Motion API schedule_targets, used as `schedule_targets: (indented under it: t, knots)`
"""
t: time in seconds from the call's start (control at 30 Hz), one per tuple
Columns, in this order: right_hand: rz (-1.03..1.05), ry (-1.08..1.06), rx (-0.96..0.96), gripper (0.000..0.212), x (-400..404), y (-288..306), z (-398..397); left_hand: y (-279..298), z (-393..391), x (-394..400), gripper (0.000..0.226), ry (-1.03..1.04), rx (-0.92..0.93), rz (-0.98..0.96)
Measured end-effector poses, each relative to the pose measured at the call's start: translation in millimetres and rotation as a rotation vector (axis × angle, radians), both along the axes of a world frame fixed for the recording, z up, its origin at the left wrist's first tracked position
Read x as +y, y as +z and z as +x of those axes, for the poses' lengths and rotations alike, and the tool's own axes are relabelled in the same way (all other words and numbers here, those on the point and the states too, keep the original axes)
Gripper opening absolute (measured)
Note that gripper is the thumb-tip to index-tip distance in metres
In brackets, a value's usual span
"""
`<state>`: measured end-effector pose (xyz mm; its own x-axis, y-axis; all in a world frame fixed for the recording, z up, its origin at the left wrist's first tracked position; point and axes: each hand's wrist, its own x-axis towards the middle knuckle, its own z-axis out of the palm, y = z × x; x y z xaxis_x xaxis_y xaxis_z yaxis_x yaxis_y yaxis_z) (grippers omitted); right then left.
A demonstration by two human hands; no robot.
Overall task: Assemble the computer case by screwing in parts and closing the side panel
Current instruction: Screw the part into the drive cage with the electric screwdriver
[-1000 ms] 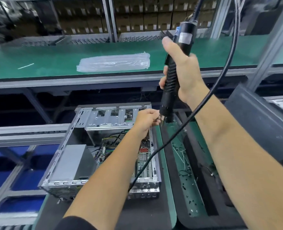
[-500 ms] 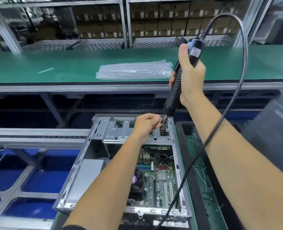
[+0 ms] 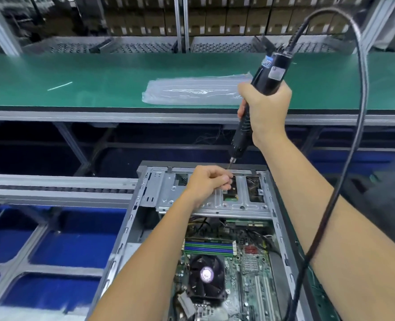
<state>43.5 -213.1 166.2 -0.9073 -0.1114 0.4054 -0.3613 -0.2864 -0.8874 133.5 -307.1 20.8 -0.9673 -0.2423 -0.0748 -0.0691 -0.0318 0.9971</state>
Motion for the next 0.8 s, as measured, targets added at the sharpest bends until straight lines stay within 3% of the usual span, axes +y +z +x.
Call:
schedule_targets:
  t: [0.8]
  knots:
    - [0.036, 0.000, 0.050, 0.027, -7.1, -44.6, 9.4, -20.3, -3.3, -3.3, 0.029, 0.044, 0.044, -0.228]
